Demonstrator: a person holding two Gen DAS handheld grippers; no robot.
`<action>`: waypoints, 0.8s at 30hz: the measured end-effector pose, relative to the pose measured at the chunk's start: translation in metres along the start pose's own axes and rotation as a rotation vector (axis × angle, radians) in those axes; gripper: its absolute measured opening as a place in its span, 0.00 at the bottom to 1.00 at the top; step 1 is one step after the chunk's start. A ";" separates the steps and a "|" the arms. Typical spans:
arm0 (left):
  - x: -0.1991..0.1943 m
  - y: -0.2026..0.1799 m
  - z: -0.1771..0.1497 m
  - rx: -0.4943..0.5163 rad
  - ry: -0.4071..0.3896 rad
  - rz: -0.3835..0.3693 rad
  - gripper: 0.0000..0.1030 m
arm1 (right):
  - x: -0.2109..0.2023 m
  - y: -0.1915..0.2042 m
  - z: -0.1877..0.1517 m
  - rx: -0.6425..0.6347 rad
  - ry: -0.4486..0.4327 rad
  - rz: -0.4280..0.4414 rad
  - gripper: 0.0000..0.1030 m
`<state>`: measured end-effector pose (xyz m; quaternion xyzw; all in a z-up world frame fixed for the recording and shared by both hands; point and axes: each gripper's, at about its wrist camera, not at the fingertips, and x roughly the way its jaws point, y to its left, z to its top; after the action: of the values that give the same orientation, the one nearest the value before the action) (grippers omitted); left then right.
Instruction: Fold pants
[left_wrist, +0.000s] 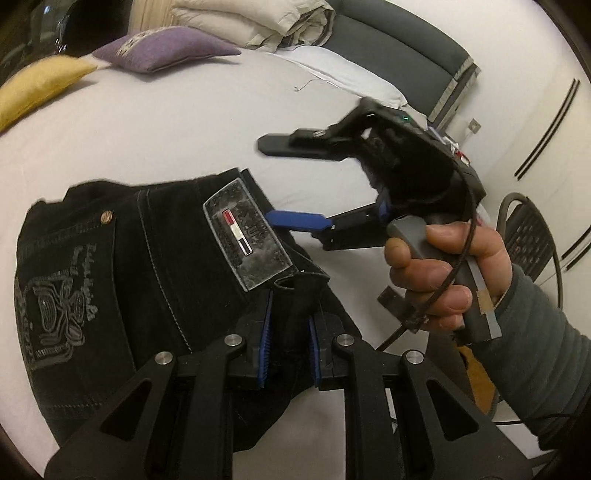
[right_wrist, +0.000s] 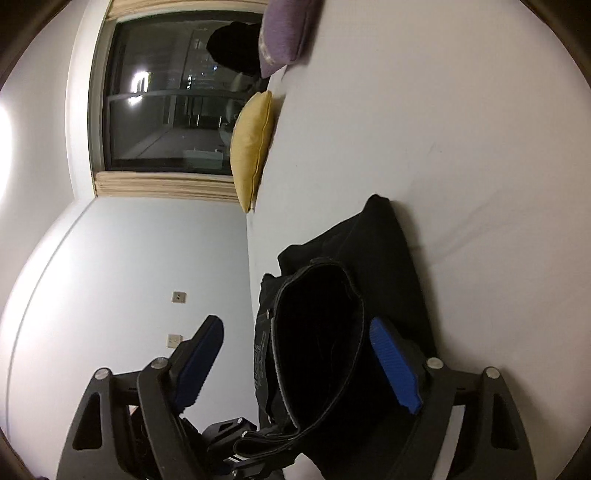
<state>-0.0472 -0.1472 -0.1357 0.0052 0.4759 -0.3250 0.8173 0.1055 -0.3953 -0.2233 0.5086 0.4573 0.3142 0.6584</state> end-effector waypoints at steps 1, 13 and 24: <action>-0.004 -0.007 -0.004 0.012 -0.003 0.005 0.15 | -0.001 -0.001 0.002 -0.002 0.011 -0.008 0.78; -0.005 -0.073 -0.007 0.188 -0.032 0.066 0.15 | 0.003 0.020 0.017 -0.186 0.162 -0.158 0.18; 0.011 -0.098 -0.009 0.223 -0.034 0.039 0.15 | -0.015 0.047 0.011 -0.319 0.090 -0.227 0.08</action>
<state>-0.1025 -0.2271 -0.1194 0.0996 0.4227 -0.3601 0.8257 0.1126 -0.3993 -0.1733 0.3286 0.4851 0.3288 0.7407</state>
